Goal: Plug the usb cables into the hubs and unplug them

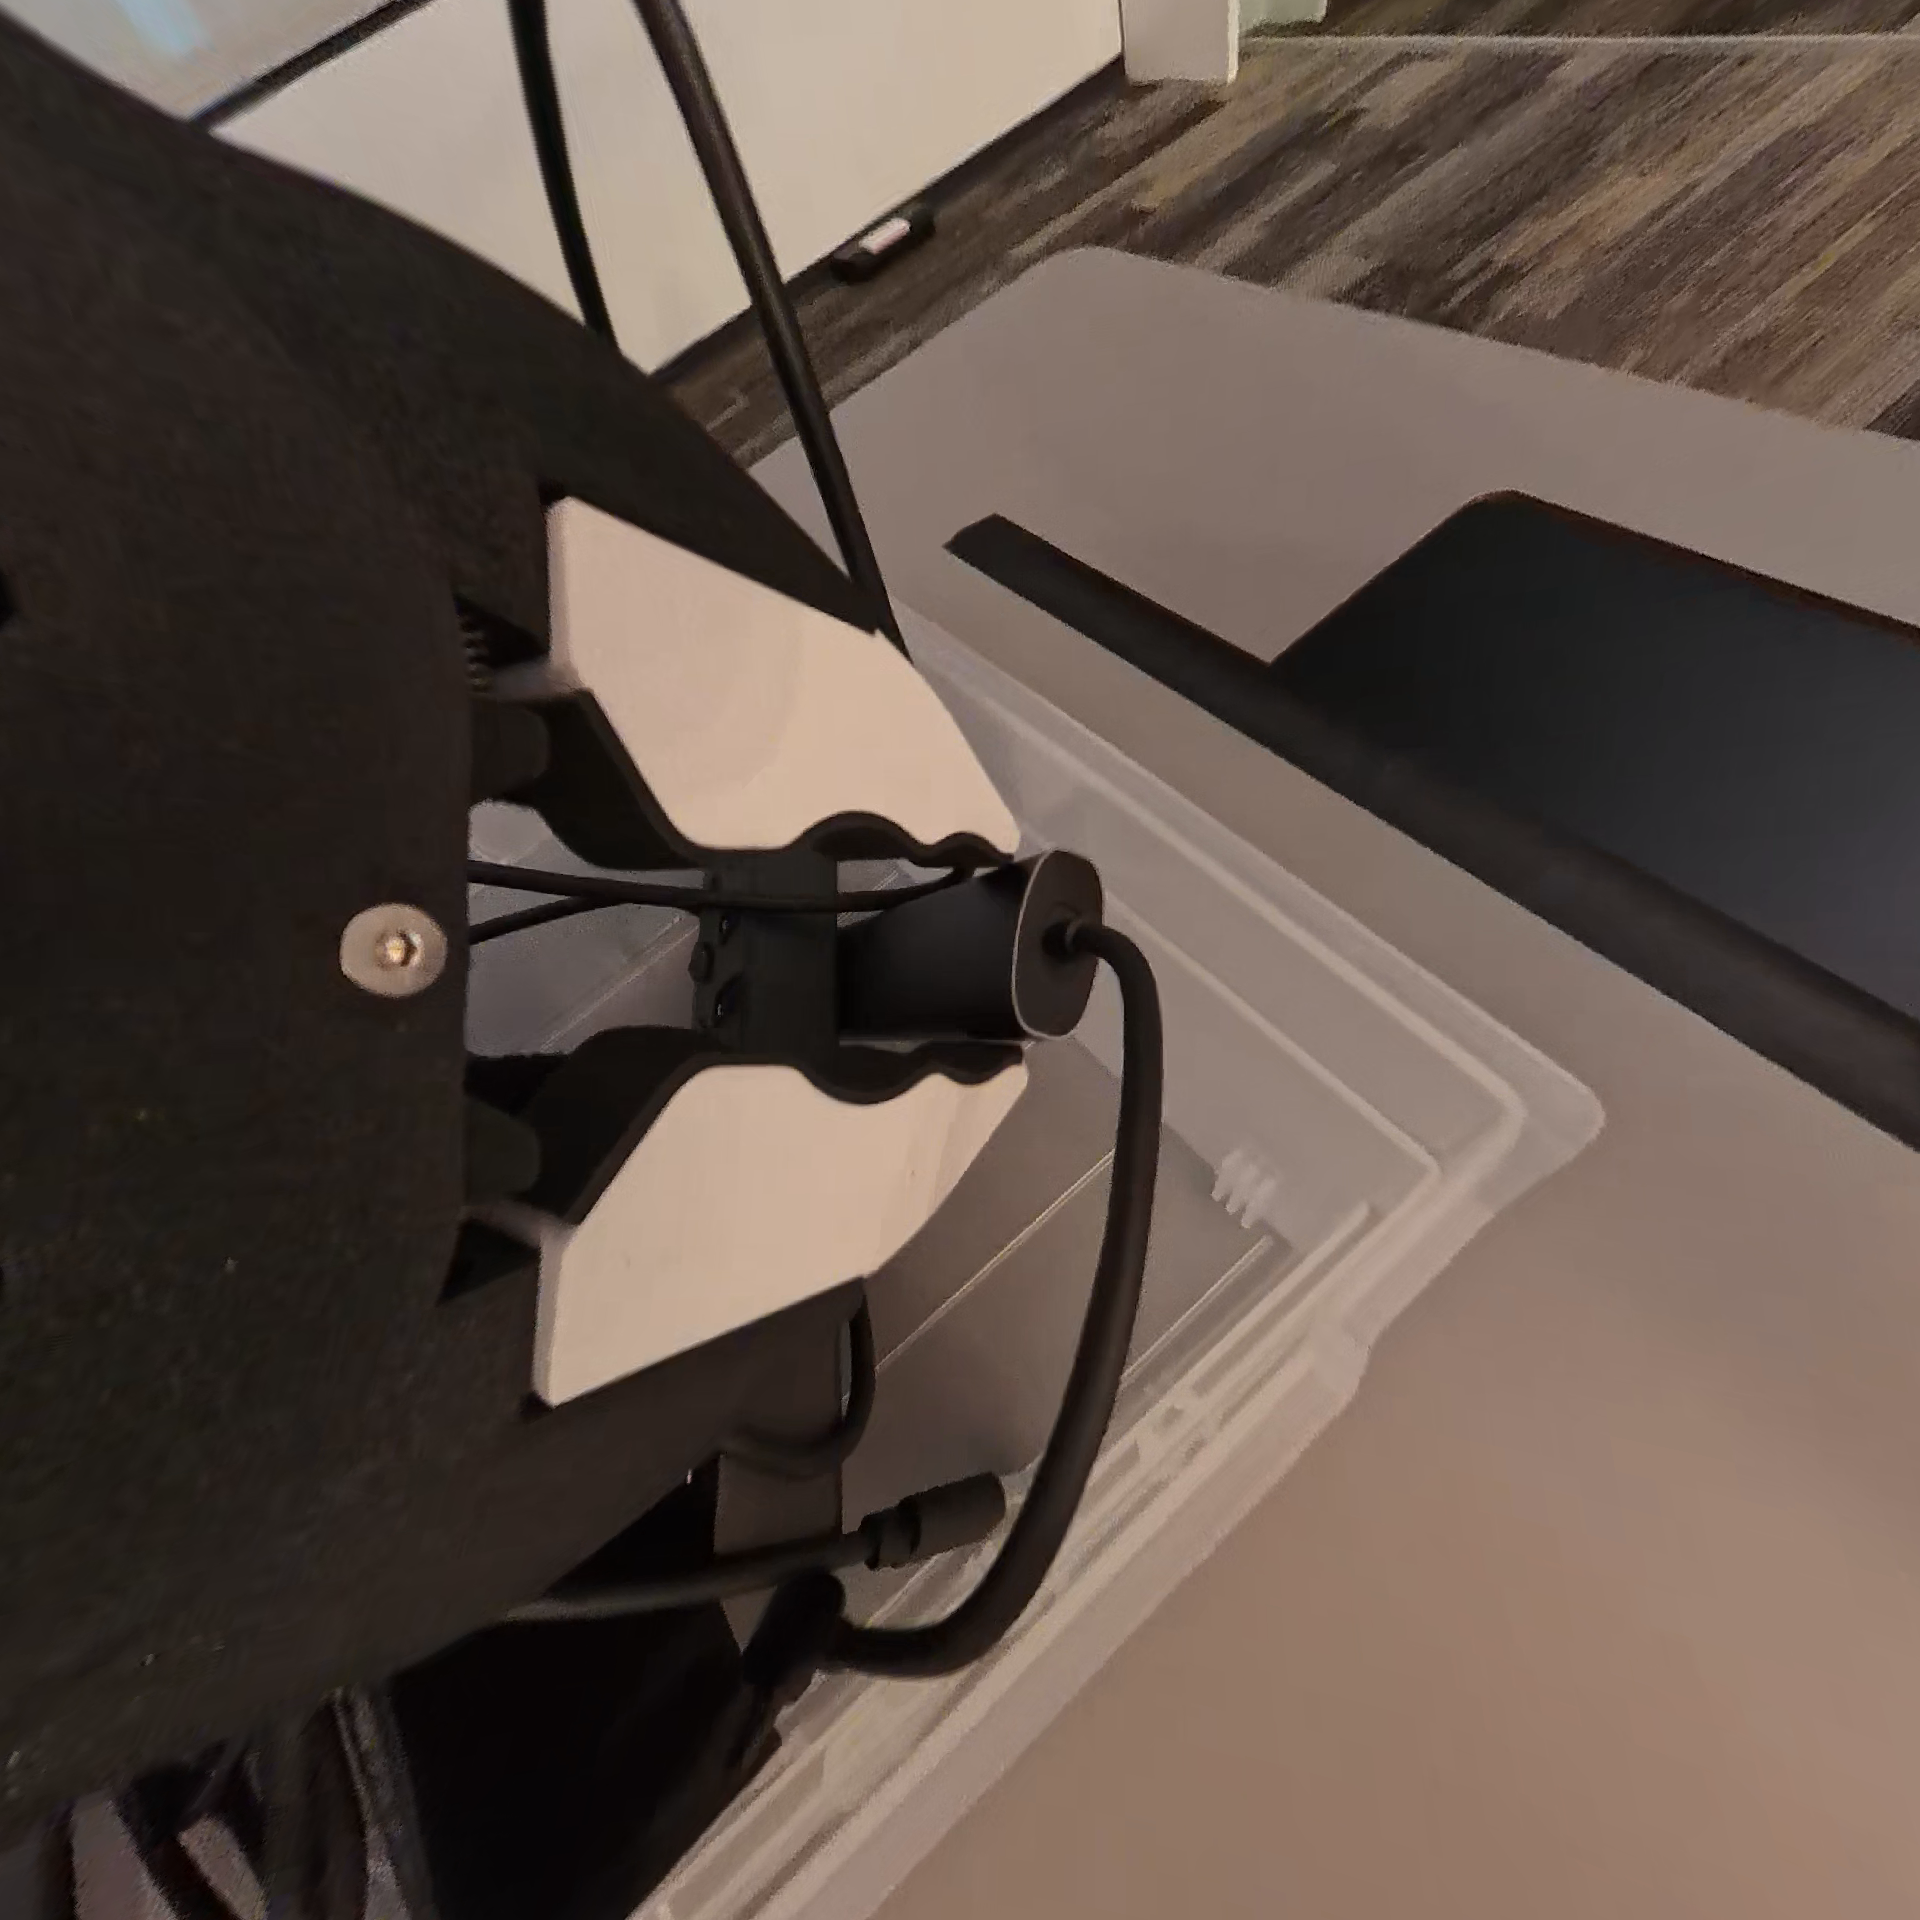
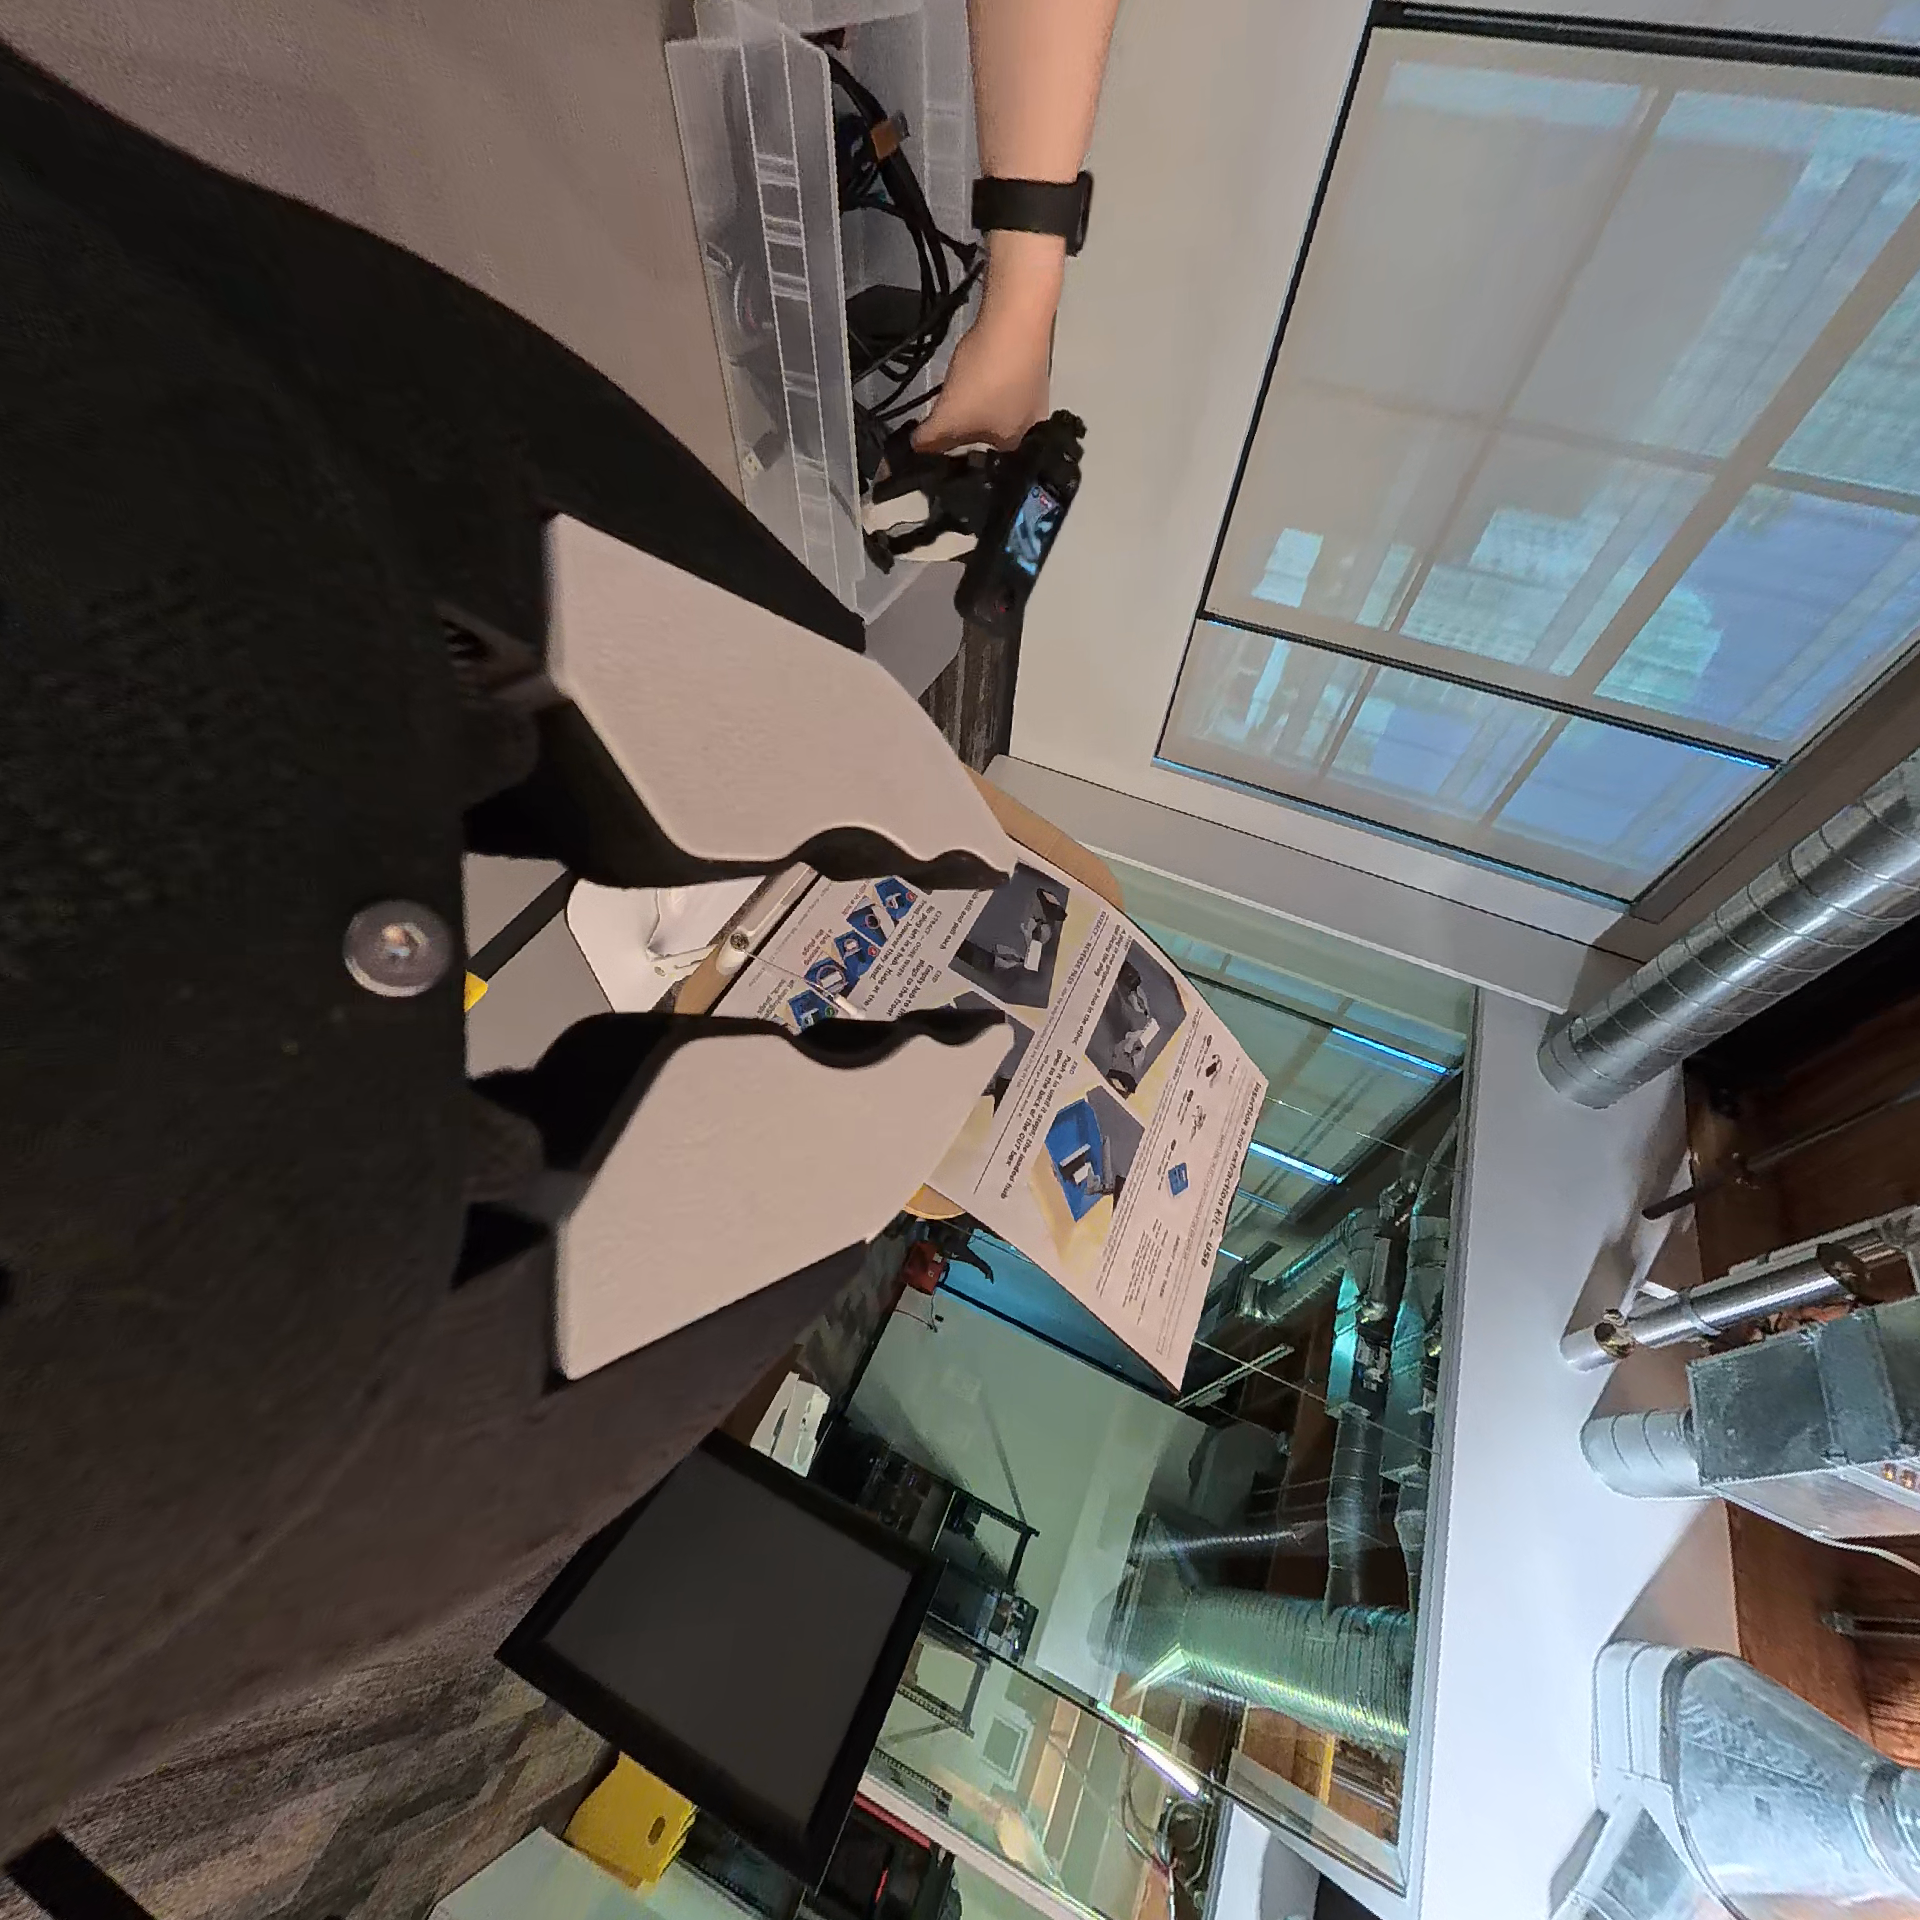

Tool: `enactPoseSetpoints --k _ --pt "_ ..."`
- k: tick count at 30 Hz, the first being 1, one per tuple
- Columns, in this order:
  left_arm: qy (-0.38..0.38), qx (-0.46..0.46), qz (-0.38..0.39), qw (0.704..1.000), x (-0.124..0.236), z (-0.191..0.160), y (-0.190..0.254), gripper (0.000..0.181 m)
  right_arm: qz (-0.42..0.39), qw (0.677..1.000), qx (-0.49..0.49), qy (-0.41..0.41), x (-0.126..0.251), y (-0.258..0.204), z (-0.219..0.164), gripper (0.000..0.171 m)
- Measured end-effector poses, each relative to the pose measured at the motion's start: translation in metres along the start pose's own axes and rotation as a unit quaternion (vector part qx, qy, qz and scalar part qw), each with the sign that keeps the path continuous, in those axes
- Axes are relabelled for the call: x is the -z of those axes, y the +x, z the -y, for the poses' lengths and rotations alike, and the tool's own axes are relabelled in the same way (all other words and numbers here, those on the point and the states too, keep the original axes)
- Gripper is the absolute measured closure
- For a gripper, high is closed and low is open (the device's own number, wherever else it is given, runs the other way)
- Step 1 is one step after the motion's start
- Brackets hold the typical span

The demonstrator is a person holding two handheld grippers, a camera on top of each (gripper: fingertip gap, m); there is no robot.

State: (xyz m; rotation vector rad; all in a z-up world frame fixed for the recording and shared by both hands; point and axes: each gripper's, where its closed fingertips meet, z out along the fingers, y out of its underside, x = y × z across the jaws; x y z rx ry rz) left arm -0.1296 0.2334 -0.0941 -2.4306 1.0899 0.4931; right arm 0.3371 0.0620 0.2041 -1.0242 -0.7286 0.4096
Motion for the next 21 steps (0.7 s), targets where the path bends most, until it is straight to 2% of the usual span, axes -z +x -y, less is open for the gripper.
enactPoseSetpoints --k 6,10,14,21 --pt "0.015 0.0 0.031 0.999 -0.001 0.002 -0.004 0.15 -0.007 1.0 0.001 0.003 0.006 0.004 0.003 0.149" --pt "0.089 0.034 0.05 0.994 0.024 0.01 -0.014 0.15 -0.009 1.0 -0.008 0.018 0.012 0.008 0.008 0.149" --pt "0.177 0.051 0.092 0.979 0.079 0.022 -0.032 0.151 -0.007 1.0 -0.019 0.022 0.012 0.01 0.007 0.149" --pt "0.313 0.022 0.178 0.933 0.217 0.062 -0.056 0.159 0.001 1.0 -0.012 0.002 0.005 0.004 0.0 0.149"
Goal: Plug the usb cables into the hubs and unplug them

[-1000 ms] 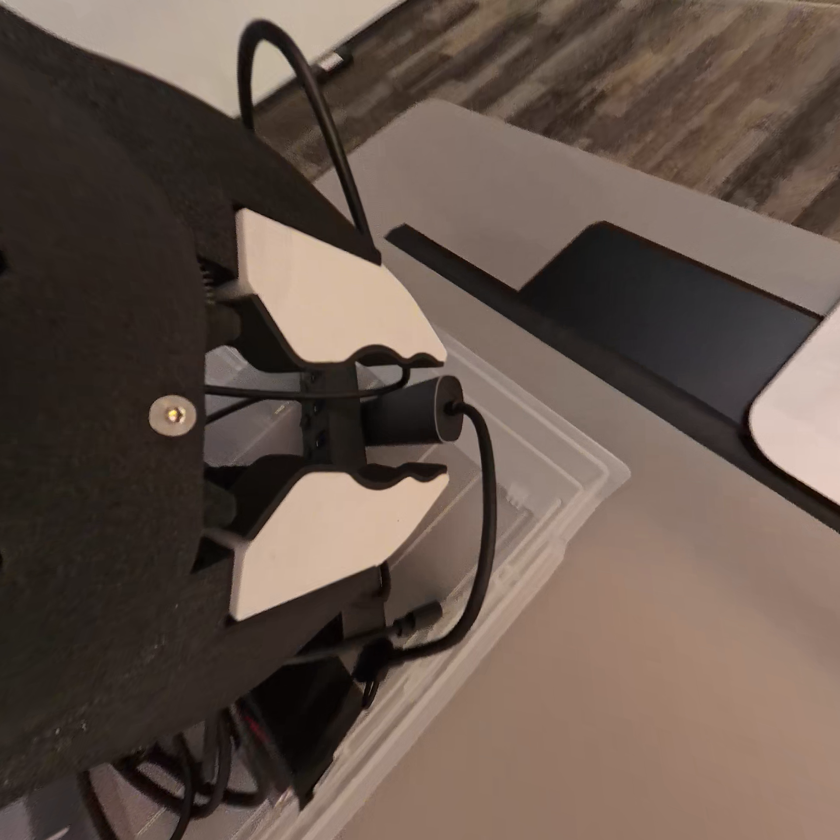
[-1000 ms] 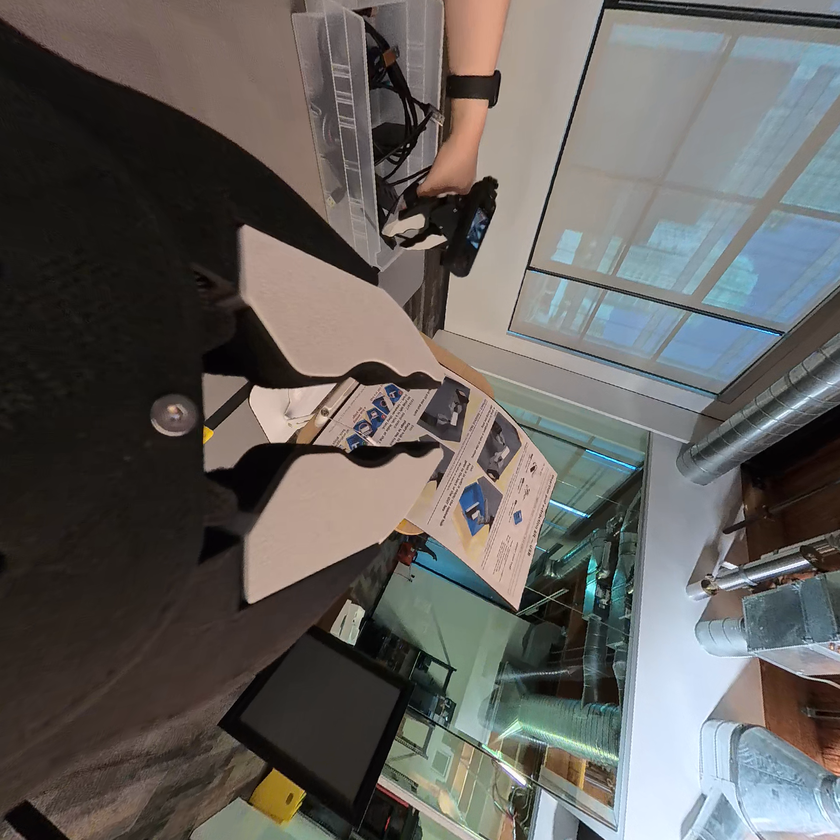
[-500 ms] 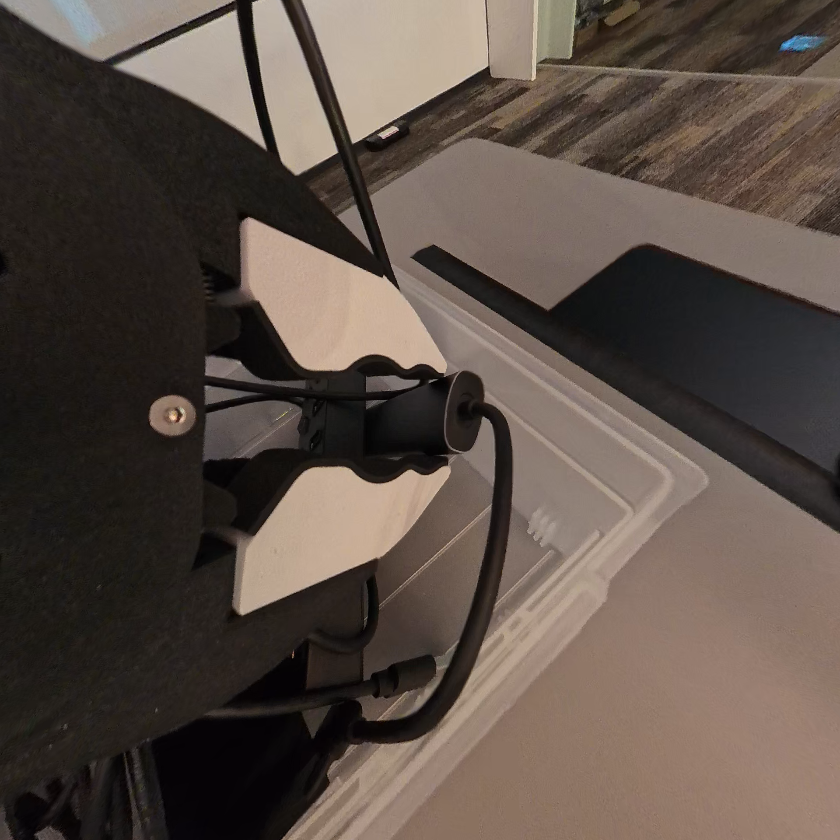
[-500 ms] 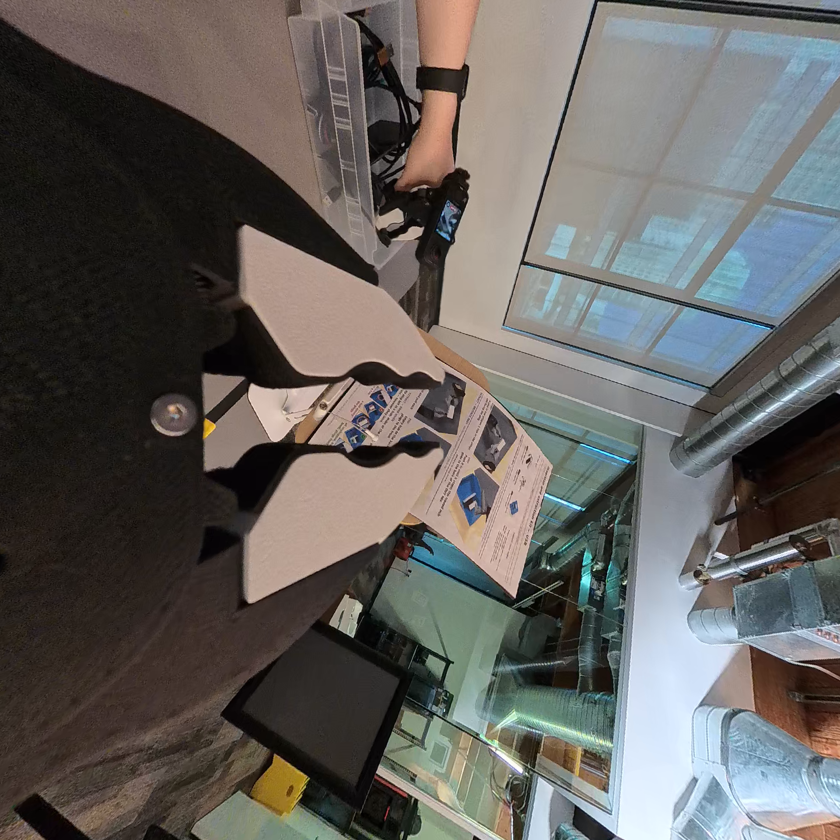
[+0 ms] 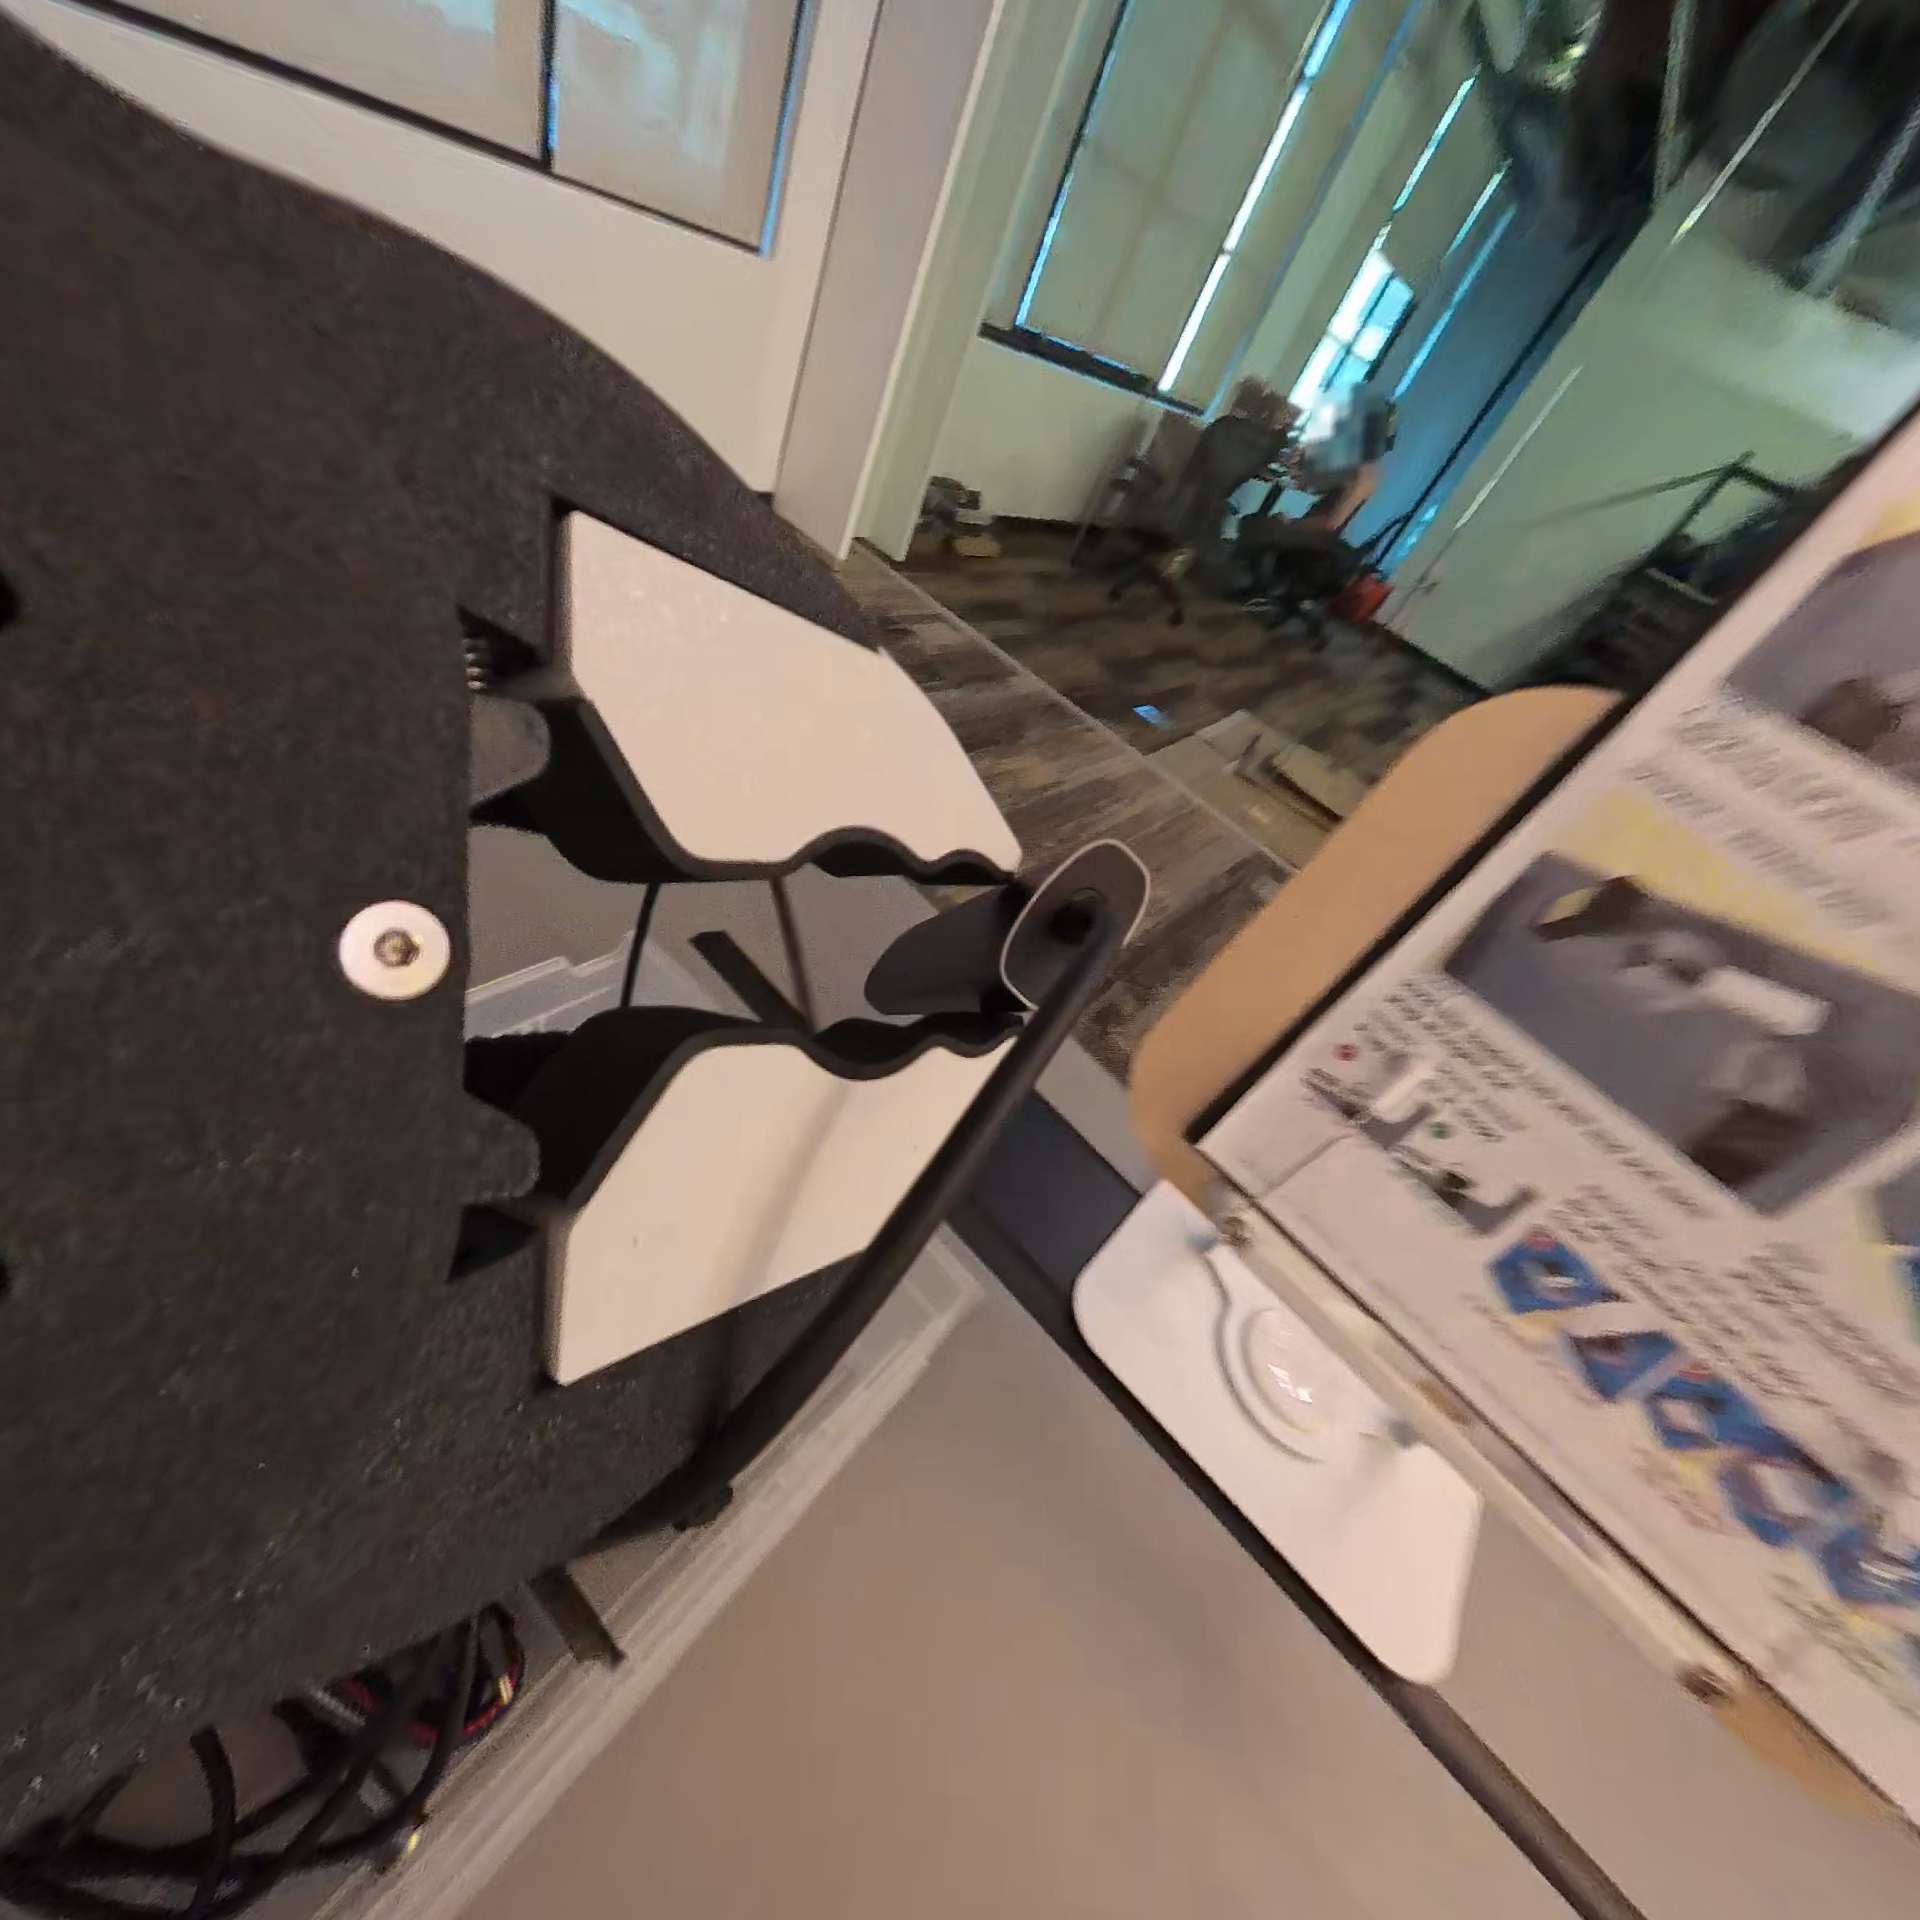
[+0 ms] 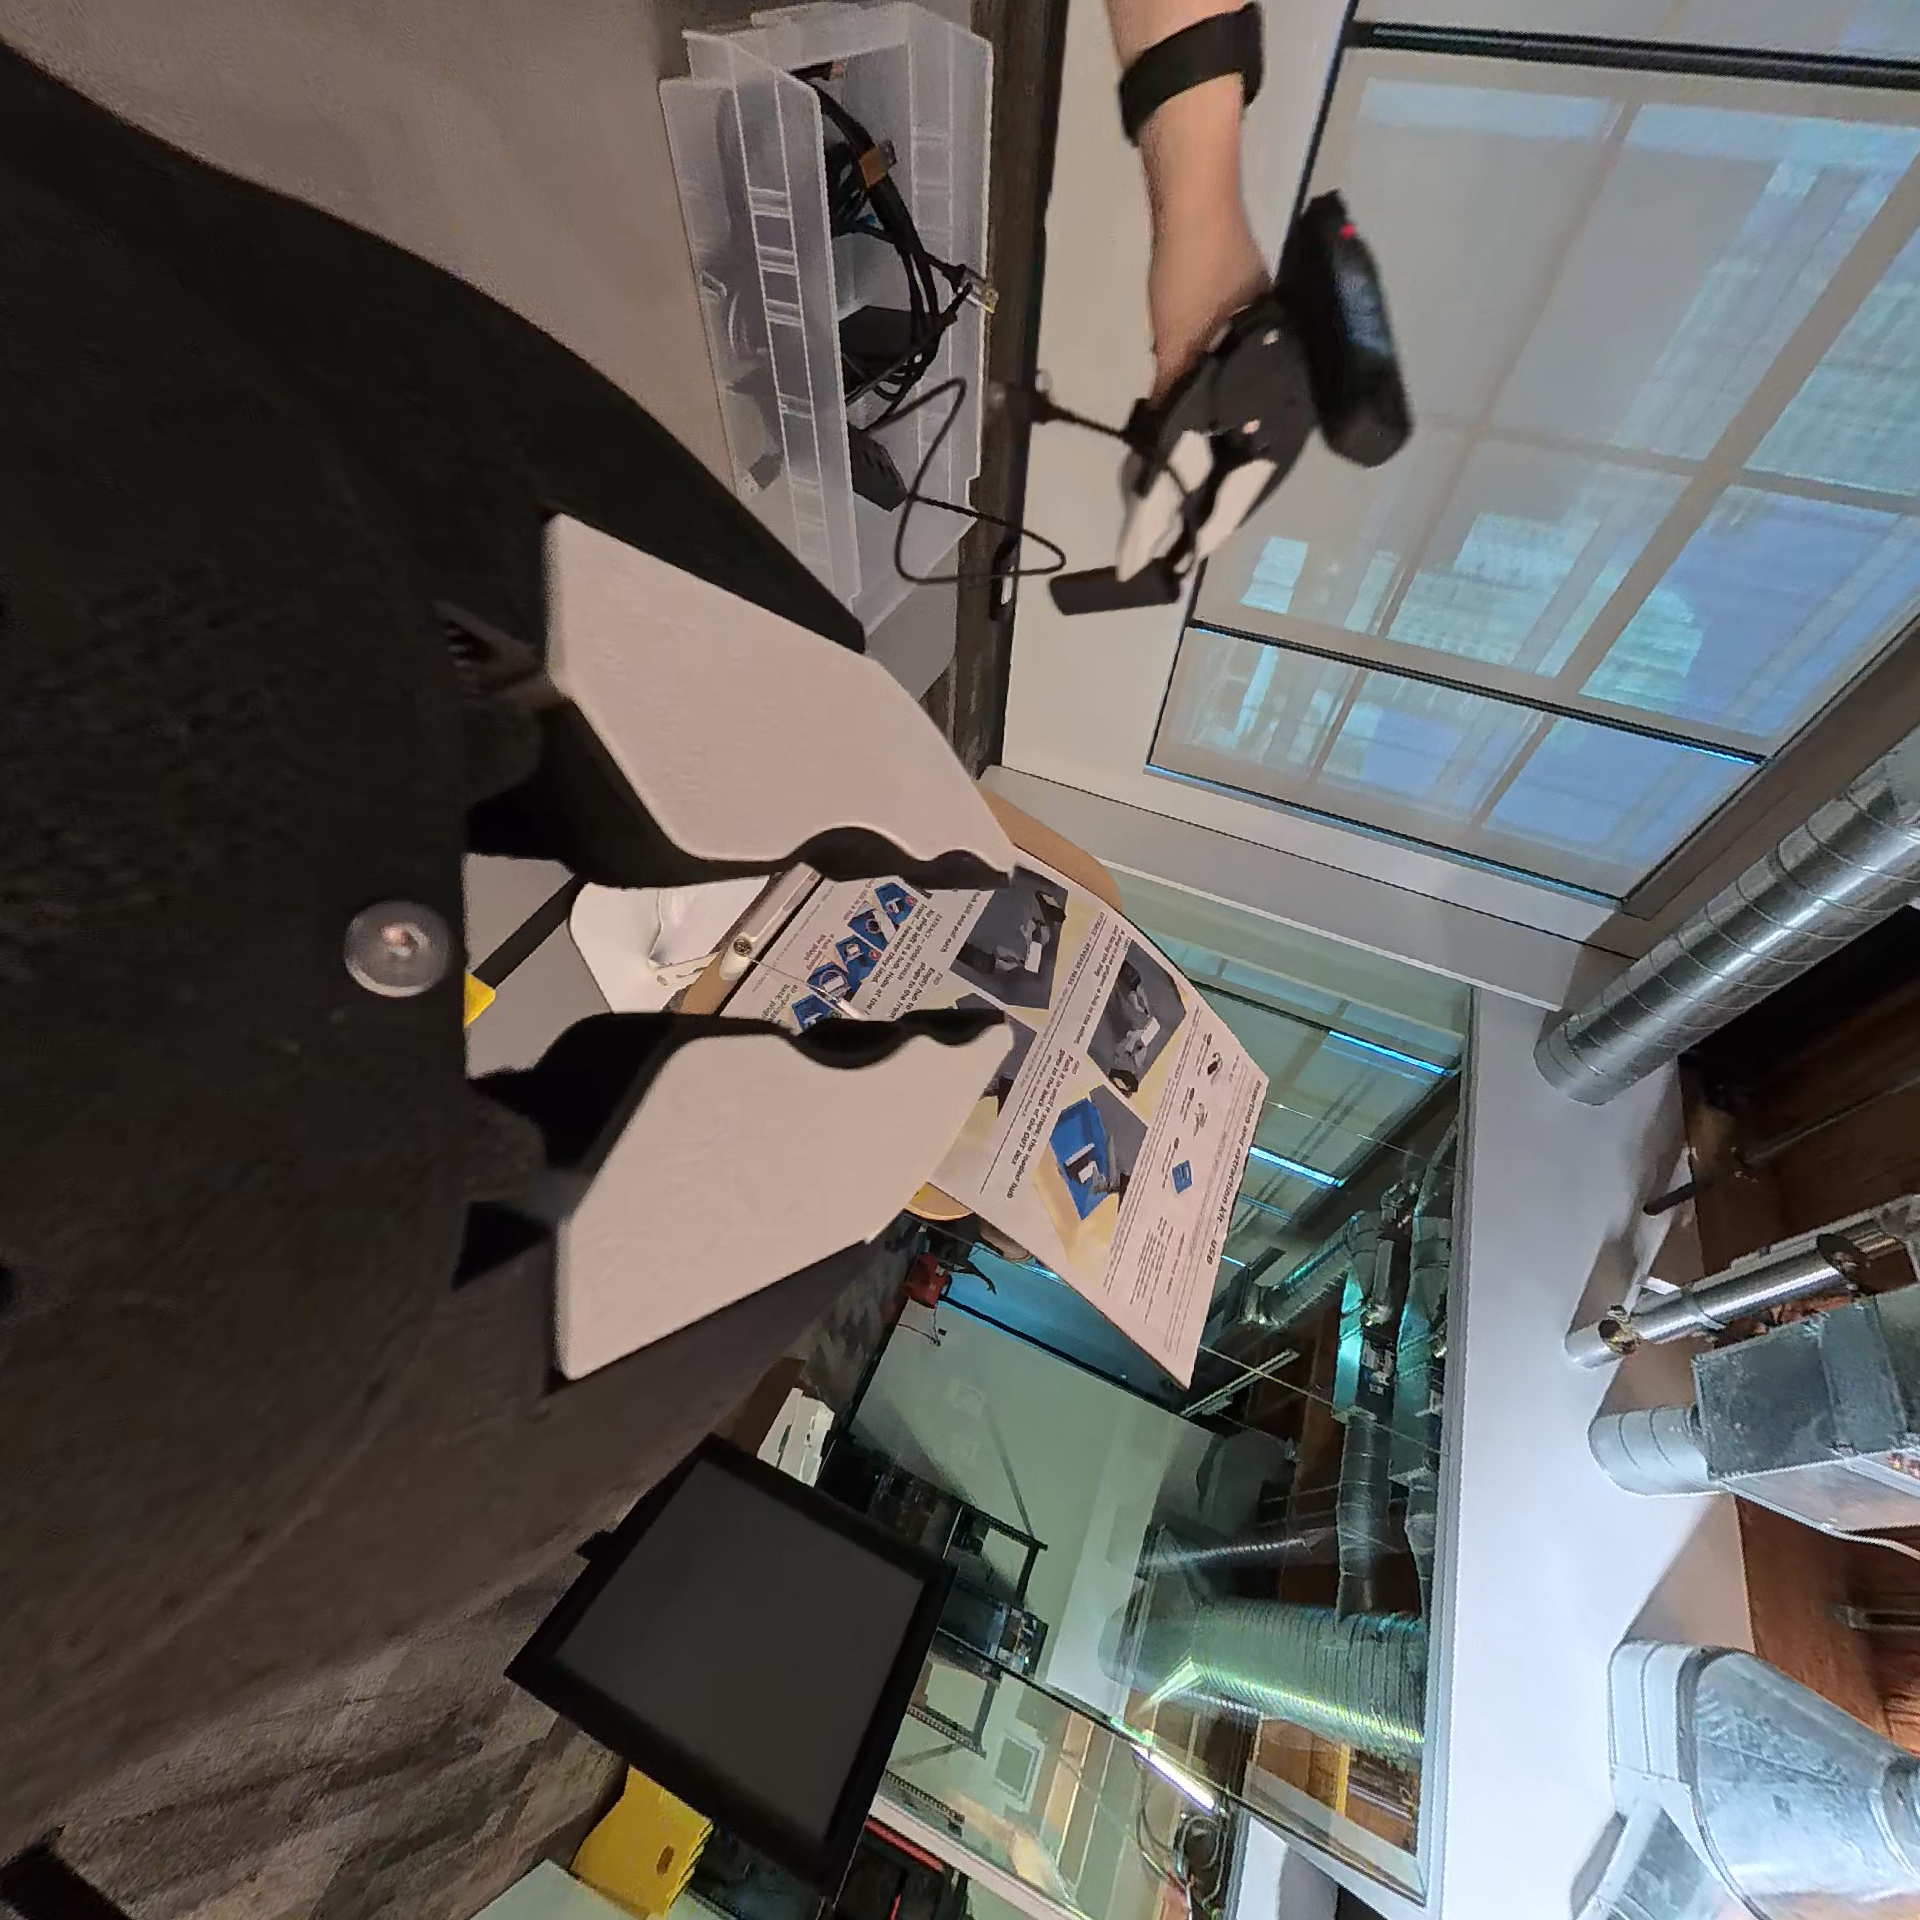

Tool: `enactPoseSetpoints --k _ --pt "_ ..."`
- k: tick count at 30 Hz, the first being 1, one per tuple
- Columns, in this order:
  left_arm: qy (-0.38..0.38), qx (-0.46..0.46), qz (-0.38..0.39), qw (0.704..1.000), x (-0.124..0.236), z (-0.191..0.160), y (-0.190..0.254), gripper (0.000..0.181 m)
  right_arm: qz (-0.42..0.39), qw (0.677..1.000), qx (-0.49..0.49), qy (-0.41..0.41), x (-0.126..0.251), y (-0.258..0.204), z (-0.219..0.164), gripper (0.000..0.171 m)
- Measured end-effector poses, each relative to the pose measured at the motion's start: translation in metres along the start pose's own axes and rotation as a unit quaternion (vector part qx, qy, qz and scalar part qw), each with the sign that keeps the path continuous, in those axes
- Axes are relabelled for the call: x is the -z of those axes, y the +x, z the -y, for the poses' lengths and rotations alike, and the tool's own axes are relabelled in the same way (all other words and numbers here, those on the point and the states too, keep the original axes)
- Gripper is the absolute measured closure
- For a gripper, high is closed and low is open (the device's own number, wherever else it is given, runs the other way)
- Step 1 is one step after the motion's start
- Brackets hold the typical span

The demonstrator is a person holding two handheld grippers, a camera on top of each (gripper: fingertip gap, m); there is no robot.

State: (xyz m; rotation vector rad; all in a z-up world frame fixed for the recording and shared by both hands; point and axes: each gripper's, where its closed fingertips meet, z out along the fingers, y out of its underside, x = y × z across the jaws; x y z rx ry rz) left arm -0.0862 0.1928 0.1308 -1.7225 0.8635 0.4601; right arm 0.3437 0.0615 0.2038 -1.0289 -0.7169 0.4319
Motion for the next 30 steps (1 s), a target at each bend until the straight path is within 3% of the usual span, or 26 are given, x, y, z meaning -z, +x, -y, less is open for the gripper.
enactPoseSetpoints --k 4,9,14,19,25,30 --pt "0.044 0.015 -0.049 0.998 0.03 0.05 0.014 0.161 0.002 1.0 0.004 -0.006 -0.001 -0.002 -0.001 0.149" --pt "0.053 -0.029 -0.142 0.988 0.05 0.075 0.1 0.162 0.007 1.0 0.006 -0.007 -0.001 -0.005 0.0 0.149" --pt "0.028 -0.164 -0.165 0.972 0.045 0.065 0.208 0.162 0.005 1.0 0.015 -0.012 0.001 -0.005 0.001 0.148" --pt "0.023 -0.197 -0.204 0.959 0.026 0.048 0.29 0.163 0.006 1.0 0.018 -0.014 0.004 -0.005 0.001 0.148" --pt "-0.01 -0.203 -0.278 0.939 0.009 0.015 0.344 0.163 0.003 1.0 0.01 -0.019 0.008 0.002 -0.003 0.148" --pt "-0.008 -0.198 -0.305 0.931 0.007 0.016 0.359 0.163 0.0 1.0 0.006 -0.024 0.008 0.006 -0.007 0.148"
